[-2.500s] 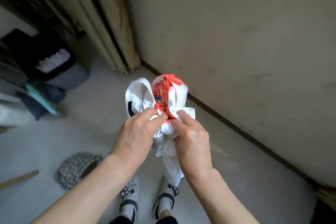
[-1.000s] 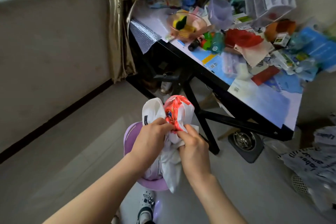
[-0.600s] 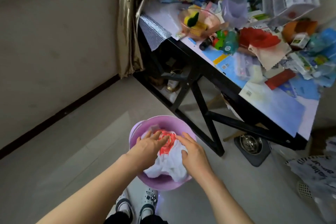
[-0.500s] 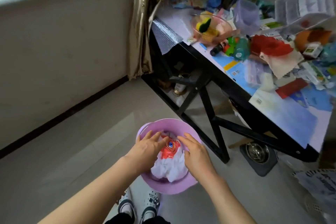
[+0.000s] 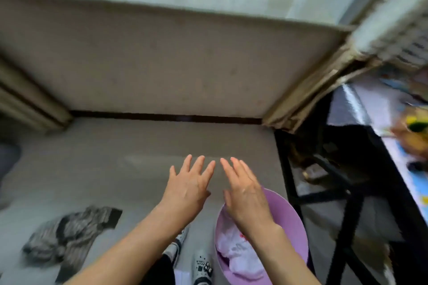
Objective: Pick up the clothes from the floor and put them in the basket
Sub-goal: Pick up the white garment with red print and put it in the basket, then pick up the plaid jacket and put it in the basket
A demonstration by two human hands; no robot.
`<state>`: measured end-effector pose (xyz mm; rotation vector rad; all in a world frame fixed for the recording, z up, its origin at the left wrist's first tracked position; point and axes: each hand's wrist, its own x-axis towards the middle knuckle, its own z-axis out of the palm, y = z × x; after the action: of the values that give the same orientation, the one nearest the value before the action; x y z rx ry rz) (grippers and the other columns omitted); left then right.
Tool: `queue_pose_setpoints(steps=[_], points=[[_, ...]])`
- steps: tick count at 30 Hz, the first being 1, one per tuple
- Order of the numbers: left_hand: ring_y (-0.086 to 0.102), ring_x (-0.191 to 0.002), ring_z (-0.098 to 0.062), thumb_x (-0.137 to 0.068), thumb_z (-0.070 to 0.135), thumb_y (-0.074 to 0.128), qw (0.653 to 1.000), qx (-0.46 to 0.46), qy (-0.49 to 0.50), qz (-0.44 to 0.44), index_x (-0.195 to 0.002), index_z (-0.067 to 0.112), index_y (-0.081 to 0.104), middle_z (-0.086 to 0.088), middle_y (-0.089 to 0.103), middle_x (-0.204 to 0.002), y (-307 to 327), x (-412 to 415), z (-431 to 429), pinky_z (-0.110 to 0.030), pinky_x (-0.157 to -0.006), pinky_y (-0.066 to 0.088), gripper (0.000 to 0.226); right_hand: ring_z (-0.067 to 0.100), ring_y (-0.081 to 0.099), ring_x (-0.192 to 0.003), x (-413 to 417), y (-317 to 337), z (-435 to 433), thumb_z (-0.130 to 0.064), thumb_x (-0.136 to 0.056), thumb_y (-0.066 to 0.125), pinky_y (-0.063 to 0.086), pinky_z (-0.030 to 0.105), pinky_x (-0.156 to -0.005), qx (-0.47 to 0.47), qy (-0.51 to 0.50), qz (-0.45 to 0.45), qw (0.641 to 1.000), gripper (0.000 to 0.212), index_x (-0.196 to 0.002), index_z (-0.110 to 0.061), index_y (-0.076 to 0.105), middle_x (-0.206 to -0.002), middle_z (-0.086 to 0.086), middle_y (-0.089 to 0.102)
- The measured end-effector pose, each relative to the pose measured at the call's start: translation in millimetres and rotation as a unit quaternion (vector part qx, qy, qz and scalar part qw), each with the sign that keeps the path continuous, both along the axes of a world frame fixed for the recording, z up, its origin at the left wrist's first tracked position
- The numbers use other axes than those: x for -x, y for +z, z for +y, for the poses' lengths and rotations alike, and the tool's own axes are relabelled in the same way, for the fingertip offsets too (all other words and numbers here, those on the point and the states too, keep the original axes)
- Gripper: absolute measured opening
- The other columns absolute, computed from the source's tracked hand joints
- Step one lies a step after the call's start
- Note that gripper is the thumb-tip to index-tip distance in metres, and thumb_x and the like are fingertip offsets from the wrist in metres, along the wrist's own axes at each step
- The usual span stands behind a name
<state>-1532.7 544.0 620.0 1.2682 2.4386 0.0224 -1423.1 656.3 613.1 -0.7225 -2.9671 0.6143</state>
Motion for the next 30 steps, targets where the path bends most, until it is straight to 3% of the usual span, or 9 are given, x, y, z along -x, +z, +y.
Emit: queue_pose_setpoints(steps=[7, 13, 15, 18, 23, 28, 30], points=[[0.004, -0.146, -0.028, -0.095, 0.039, 0.046, 0.963, -0.020, 0.268, 0.008, -0.150, 0.028, 0.010, -0.002, 0.013, -0.158, -8, -33, -137, -0.052, -0.113, 0.018, 0.066, 0.036, 0.042, -0.132, 58, -4, -95, -0.003, -0.067, 0.072, 0.041, 0.045, -0.105, -0.038, 0.268, -0.018, 0.963, 0.084, -0.143, -0.016, 0.039, -0.141, 0.015, 0.047], [0.019, -0.143, -0.032, -0.087, 0.033, 0.060, 0.882, -0.029, 0.469, -0.022, -0.145, 0.024, 0.032, -0.007, 0.031, -0.153, -35, -58, -271, -0.055, -0.109, 0.026, 0.064, 0.036, 0.039, -0.134, 97, -24, -227, -0.005, -0.067, 0.076, 0.042, 0.047, -0.103, -0.062, 0.473, -0.063, 0.877, 0.090, -0.145, -0.019, 0.034, -0.143, 0.013, 0.045], [0.014, -0.145, -0.031, -0.090, 0.033, 0.057, 0.854, -0.026, 0.519, -0.029, -0.146, 0.025, 0.027, -0.006, 0.026, -0.155, -47, -62, -314, -0.054, -0.111, 0.022, 0.065, 0.036, 0.040, -0.134, 109, -33, -274, -0.005, -0.068, 0.077, 0.042, 0.046, -0.103, -0.074, 0.523, -0.074, 0.846, 0.089, -0.146, -0.020, 0.034, -0.144, 0.013, 0.045], [0.009, -0.145, -0.030, -0.092, 0.033, 0.055, 0.823, -0.013, 0.567, -0.032, -0.148, 0.026, 0.020, -0.005, 0.019, -0.157, -64, -58, -369, -0.053, -0.112, 0.018, 0.067, 0.037, 0.041, -0.134, 125, -47, -336, -0.001, -0.066, 0.077, 0.041, 0.047, -0.102, -0.087, 0.570, -0.085, 0.813, 0.091, -0.145, -0.021, 0.036, -0.143, 0.013, 0.046], [0.039, -0.133, -0.037, -0.068, 0.029, 0.081, 0.800, 0.001, 0.598, -0.045, -0.137, 0.021, 0.046, -0.010, 0.048, -0.141, -95, -31, -450, -0.057, -0.098, 0.040, 0.078, 0.037, 0.030, -0.140, 160, -80, -418, 0.001, -0.066, 0.073, 0.039, 0.051, -0.105, -0.082, 0.602, -0.108, 0.787, 0.095, -0.147, -0.026, 0.030, -0.149, 0.010, 0.037], [0.026, -0.140, -0.037, -0.076, 0.034, 0.074, 0.792, 0.029, 0.607, -0.054, -0.146, 0.023, 0.030, -0.010, 0.034, -0.151, -166, 21, -509, -0.059, -0.104, 0.035, 0.083, 0.038, 0.011, -0.146, 214, -156, -468, -0.002, -0.072, 0.069, 0.030, 0.053, -0.110, -0.090, 0.614, -0.154, 0.769, 0.099, -0.150, -0.030, 0.016, -0.158, 0.012, 0.018], [0.010, -0.145, -0.034, -0.085, 0.035, 0.064, 0.796, 0.035, 0.601, -0.061, -0.150, 0.026, 0.014, -0.008, 0.017, -0.158, -194, 40, -522, -0.056, -0.112, 0.023, 0.082, 0.037, 0.000, -0.146, 236, -182, -480, -0.004, -0.078, 0.064, 0.021, 0.052, -0.113, -0.088, 0.623, -0.172, 0.758, 0.097, -0.152, -0.030, 0.008, -0.160, 0.012, 0.007]])
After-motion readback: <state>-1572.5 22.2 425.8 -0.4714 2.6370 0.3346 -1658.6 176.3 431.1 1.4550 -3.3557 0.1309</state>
